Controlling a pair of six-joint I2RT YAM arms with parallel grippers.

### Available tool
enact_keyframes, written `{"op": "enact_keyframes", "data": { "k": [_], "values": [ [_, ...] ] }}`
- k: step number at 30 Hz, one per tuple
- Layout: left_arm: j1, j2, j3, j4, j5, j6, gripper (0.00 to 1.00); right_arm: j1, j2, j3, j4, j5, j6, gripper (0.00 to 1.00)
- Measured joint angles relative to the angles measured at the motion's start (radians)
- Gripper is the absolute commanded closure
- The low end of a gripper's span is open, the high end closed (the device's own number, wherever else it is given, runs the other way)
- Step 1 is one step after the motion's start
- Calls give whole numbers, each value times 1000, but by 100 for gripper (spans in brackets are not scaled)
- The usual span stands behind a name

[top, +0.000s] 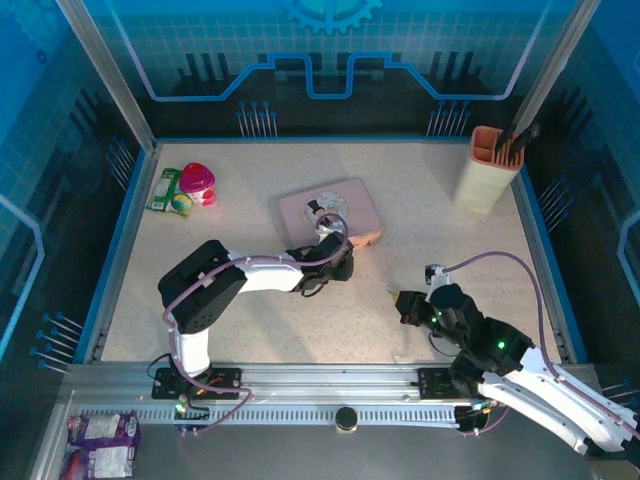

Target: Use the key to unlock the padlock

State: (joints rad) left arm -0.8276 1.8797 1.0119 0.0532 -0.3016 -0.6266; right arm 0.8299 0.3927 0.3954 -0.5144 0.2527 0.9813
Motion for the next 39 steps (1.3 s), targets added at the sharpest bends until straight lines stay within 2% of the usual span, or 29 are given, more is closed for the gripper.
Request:
{"op": "enact_keyframes", "data": {
  "k": [3, 6, 15, 24, 28, 33, 39],
  "values": [
    [3, 0, 0, 4, 7, -1, 64, 0, 5, -13, 10, -8, 10, 100],
    [4, 0, -2, 13, 12, 0, 76, 0, 6, -19, 14, -16, 18, 100],
    [20, -12, -45, 107, 46, -2, 81, 0, 13, -29, 44, -31, 41, 100],
    [53, -70, -127, 148, 76, -2, 85, 0, 97, -82, 106, -63, 90, 100],
    [85, -124, -200, 175, 87, -2, 88, 0, 169, -91, 180, -92, 109, 100],
    [139, -164, -251, 197, 154, -2, 93, 3, 298, -125, 327, -119, 156, 100],
    [160, -217, -319, 223, 187, -3, 96, 42, 423, -124, 415, -132, 177, 100]
  ]
}}
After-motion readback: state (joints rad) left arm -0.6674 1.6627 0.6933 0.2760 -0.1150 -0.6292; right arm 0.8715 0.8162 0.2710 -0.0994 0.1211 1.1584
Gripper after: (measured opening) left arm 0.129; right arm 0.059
